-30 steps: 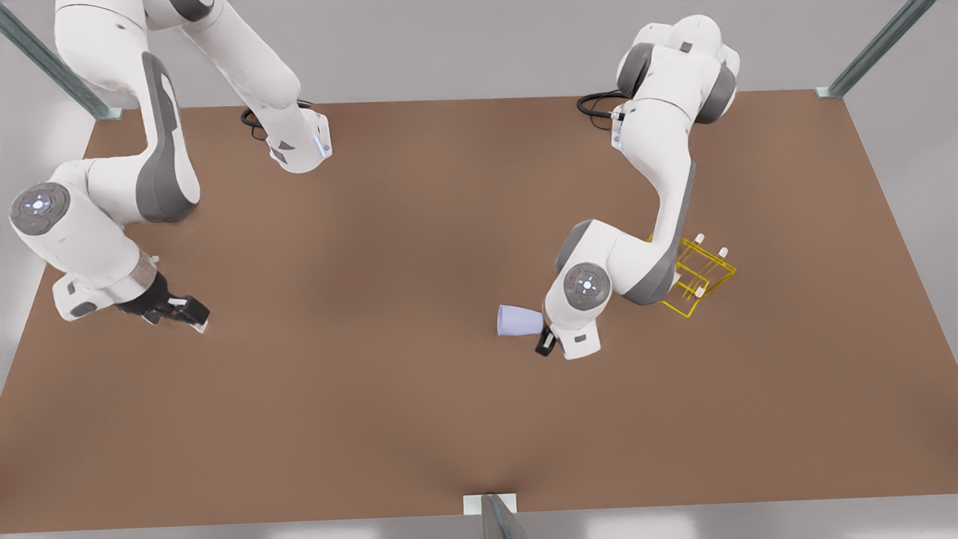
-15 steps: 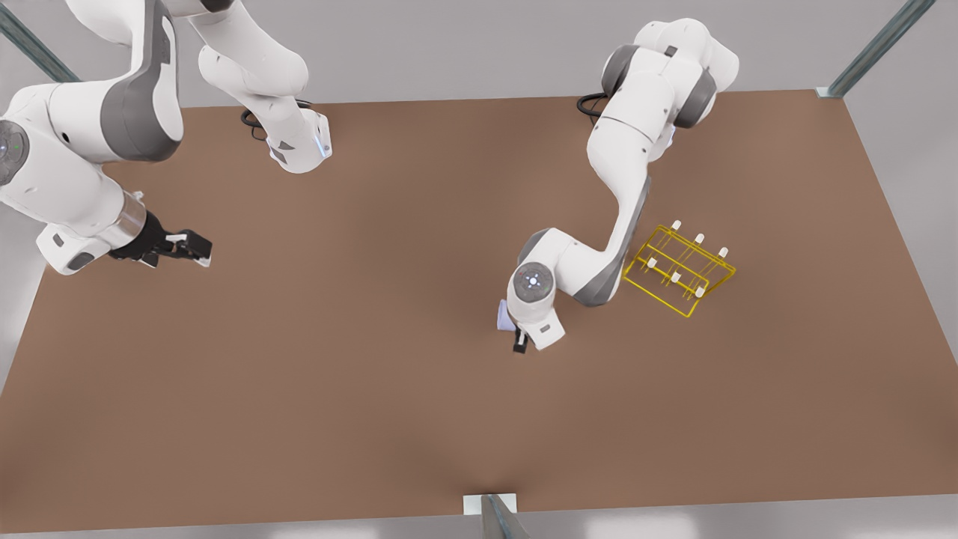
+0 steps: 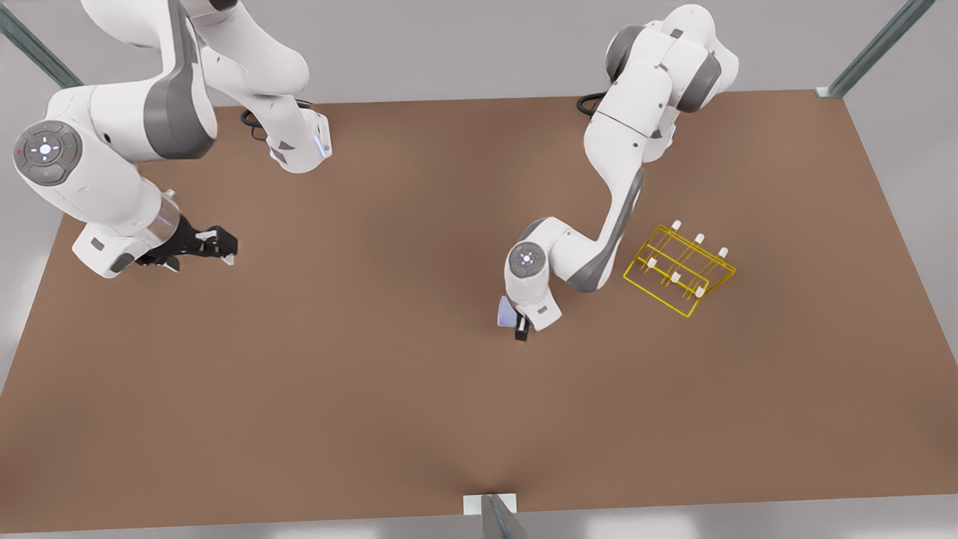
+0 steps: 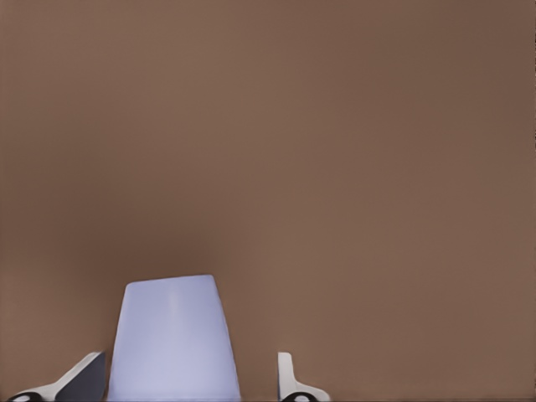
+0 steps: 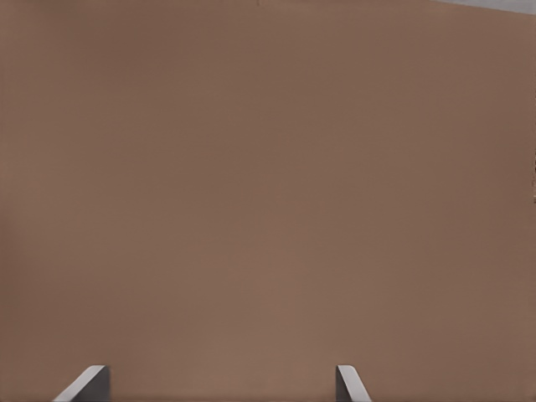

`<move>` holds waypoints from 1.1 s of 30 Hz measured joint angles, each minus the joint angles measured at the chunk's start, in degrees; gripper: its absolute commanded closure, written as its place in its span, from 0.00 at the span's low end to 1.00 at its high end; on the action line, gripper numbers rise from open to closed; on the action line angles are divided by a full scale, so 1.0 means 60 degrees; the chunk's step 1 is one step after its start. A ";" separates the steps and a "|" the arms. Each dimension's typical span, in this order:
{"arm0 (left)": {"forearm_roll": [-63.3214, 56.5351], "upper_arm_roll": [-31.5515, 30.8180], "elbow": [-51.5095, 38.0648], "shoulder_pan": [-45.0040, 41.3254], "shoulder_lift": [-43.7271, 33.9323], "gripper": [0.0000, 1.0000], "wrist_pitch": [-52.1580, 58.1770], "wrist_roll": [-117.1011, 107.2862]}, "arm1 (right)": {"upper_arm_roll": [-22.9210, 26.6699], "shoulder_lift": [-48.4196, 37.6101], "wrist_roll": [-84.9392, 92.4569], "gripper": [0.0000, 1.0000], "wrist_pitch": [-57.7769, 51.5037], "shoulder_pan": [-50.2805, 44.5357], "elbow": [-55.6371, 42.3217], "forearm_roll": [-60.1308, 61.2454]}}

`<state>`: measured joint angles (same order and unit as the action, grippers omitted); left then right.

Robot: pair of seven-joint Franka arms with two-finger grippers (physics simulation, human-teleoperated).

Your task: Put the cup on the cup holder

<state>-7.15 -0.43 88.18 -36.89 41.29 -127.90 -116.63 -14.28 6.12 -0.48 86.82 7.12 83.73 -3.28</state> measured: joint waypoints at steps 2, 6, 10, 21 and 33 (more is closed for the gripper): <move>-0.0139 -0.0143 0.0176 -0.0015 -0.0030 0.00 -0.0127 -0.0089 | 0.0001 0.0004 0.0043 0.00 0.0010 0.0061 0.0006 -0.0005; -0.0385 -0.0244 0.0400 -0.0006 -0.0004 0.00 -0.0366 -0.0238 | 0.0001 0.0002 0.0115 0.00 0.0024 0.0085 -0.0004 -0.0009; -0.0583 -0.0253 0.0477 -0.0006 0.0122 0.00 -0.0556 -0.0355 | 0.0000 0.0003 0.0175 0.00 0.0030 0.0094 -0.0006 -0.0013; -0.0841 -0.0376 0.0602 -0.0023 0.0599 0.00 -0.0900 -0.0558 | 0.0001 0.0010 0.0285 0.00 0.0042 0.0018 -0.0006 -0.0021; -0.0740 -0.1537 0.0168 0.1364 -0.0975 0.23 0.0275 -0.0260 | 0.0001 -0.0004 0.0343 0.00 0.0023 -0.0011 -0.0008 -0.0009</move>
<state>-11.59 -9.65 89.19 -28.70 35.44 -126.25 -118.19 -14.27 6.09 1.58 86.96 7.05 83.69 -3.33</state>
